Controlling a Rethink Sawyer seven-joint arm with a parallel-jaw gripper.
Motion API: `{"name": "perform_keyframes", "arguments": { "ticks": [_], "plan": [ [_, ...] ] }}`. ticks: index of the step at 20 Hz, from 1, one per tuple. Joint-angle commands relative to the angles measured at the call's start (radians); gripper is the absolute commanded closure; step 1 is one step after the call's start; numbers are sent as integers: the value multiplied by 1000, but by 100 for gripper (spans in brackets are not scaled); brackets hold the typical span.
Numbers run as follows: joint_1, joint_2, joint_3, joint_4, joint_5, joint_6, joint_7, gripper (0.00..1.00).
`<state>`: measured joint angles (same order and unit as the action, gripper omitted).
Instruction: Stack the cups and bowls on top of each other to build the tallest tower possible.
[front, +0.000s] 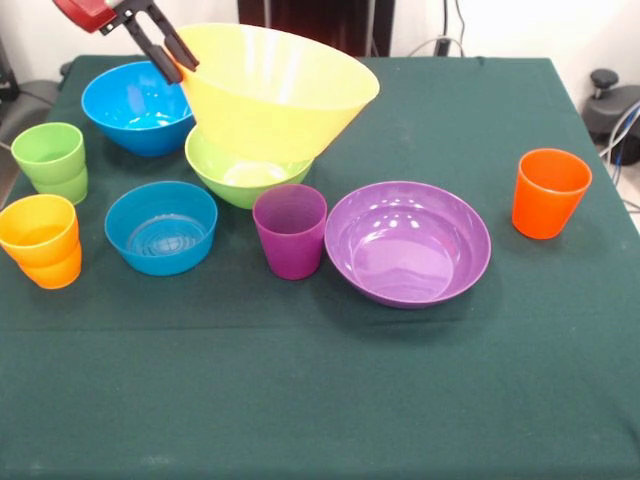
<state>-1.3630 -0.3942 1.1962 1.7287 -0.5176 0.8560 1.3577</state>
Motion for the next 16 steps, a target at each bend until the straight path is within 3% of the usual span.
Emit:
{"name": "perform_keyframes", "arguments": {
  "ticks": [1, 11, 12, 13, 16],
  "plan": [
    [43, 35, -3, -82, -53, 155, -428, 100],
    [47, 12, 6, -64, -71, 139, -429, 100],
    [53, -3, -15, -65, -63, 155, -395, 100],
    [61, -9, -29, -68, -53, 171, -385, 0],
    [56, 1, -9, -60, -56, 157, -413, 0]
  ]
}}
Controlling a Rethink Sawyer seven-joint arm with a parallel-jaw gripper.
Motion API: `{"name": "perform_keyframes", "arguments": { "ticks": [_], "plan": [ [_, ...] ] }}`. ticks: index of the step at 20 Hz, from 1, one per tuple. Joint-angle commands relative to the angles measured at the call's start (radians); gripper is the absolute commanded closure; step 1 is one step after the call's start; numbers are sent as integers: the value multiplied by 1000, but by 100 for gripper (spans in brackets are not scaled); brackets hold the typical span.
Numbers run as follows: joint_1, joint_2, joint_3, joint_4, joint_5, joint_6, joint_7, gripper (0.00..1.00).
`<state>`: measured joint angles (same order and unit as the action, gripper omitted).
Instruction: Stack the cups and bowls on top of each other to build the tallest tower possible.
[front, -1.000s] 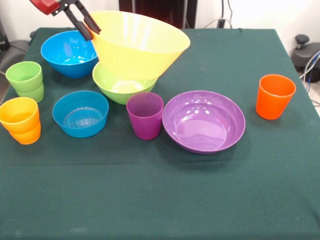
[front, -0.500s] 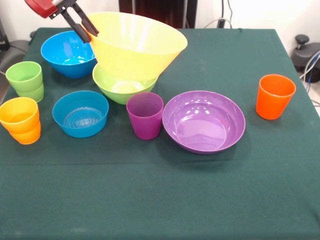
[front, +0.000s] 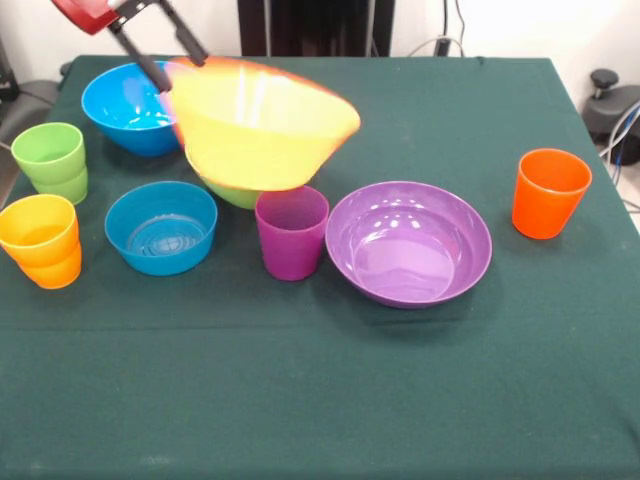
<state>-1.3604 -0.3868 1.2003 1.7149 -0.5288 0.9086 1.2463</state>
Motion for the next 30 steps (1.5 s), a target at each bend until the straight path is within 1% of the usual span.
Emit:
{"name": "perform_keyframes", "arguments": {
  "ticks": [1, 3, 7, 15, 20, 24, 26, 30],
  "plan": [
    [54, -2, -8, -46, -42, 109, -315, 0],
    [67, 6, -23, -59, -36, 128, -312, 0],
    [67, 15, -20, -55, -40, 122, -323, 0],
    [56, 9, -1, -21, -53, 80, -307, 0],
    [51, -11, 11, 4, -60, 50, -271, 0],
    [45, -56, 25, 60, -73, -12, -185, 0],
    [35, -92, 35, 100, -69, -46, -115, 0],
    [18, -218, 51, 199, -65, -138, 62, 0]
  ]
}}
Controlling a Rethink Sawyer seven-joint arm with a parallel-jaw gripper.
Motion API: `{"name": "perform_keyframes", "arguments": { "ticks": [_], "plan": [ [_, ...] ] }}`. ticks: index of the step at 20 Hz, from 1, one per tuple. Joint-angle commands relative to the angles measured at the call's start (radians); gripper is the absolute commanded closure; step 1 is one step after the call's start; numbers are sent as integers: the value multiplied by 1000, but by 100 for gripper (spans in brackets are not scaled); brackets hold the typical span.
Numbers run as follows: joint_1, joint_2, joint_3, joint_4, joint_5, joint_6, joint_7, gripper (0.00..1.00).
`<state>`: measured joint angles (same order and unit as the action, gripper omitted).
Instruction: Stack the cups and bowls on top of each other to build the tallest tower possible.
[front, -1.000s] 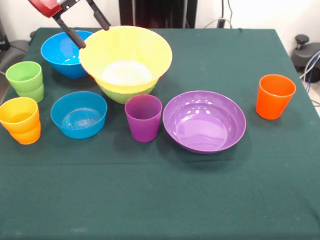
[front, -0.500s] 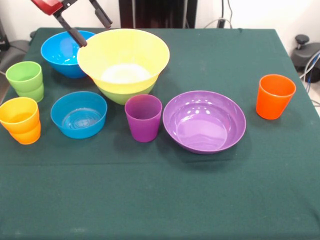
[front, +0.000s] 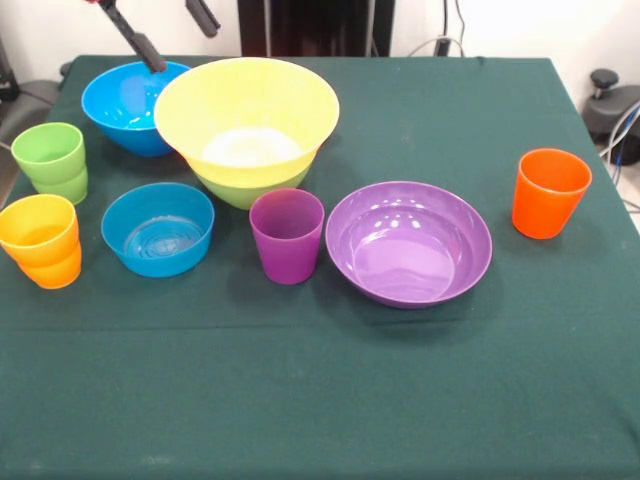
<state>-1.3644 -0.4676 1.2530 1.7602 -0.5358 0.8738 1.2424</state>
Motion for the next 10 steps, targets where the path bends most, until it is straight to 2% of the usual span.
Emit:
{"name": "perform_keyframes", "arguments": {
  "ticks": [1, 5, 7, 10],
  "plan": [
    [21, -167, -2, 175, -55, -124, 101, 0],
    [31, -277, -26, 237, -31, -194, 202, 0],
    [33, -306, -35, 257, -12, -217, 219, 0],
    [36, -311, -47, 276, 11, -244, 206, 0]
  ]
}}
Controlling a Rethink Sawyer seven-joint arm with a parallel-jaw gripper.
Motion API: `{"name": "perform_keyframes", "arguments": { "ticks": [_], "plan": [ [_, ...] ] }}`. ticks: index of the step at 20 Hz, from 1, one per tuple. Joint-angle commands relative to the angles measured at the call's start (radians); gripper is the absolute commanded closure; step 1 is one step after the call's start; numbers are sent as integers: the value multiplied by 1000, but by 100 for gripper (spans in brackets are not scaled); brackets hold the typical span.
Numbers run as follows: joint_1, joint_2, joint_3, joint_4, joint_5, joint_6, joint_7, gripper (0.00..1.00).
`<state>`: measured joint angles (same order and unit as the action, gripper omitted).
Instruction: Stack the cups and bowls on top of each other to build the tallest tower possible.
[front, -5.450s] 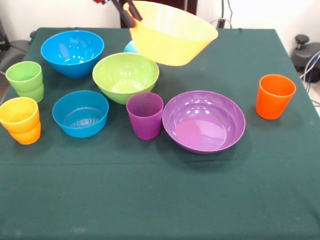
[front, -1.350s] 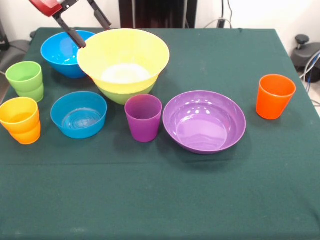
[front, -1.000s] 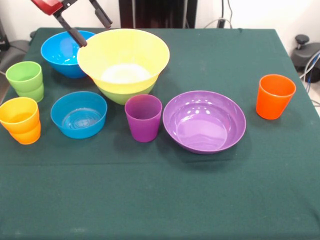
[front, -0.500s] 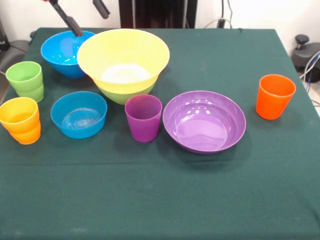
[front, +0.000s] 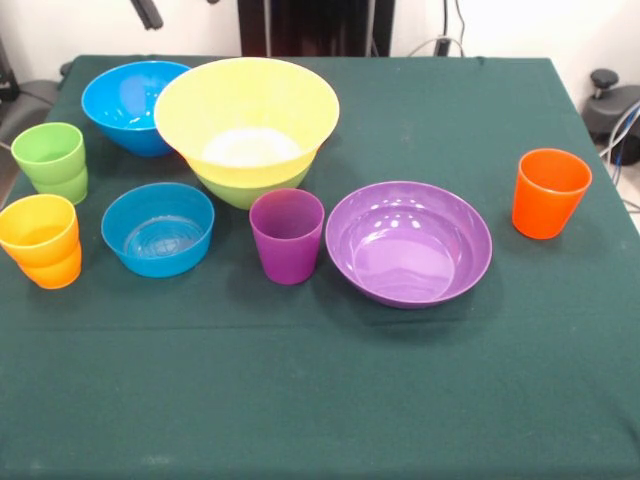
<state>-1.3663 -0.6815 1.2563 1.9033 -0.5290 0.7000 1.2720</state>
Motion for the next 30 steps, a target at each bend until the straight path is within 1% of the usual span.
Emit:
{"name": "perform_keyframes", "arguments": {
  "ticks": [1, 9, 16, 18, 22, 25, 26, 27, 28, 29, 30],
  "plan": [
    [40, -98, -54, 138, 7, -80, 175, 0],
    [51, -136, -75, 168, 47, -114, 170, 0],
    [65, -186, -87, 195, 72, -139, 198, 0],
    [80, -213, -98, 215, 84, -144, 226, 0],
    [134, -279, -141, 271, 86, -233, 324, 0],
    [192, -361, -192, 308, 88, -289, 413, 0],
    [212, -391, -219, 324, 97, -322, 460, 0],
    [230, -434, -234, 329, 83, -380, 483, 0],
    [233, -457, -215, 328, 77, -397, 460, 0],
    [214, -440, -156, 321, 87, -389, 399, 0],
    [195, -406, -92, 310, 90, -370, 328, 0]
  ]
}}
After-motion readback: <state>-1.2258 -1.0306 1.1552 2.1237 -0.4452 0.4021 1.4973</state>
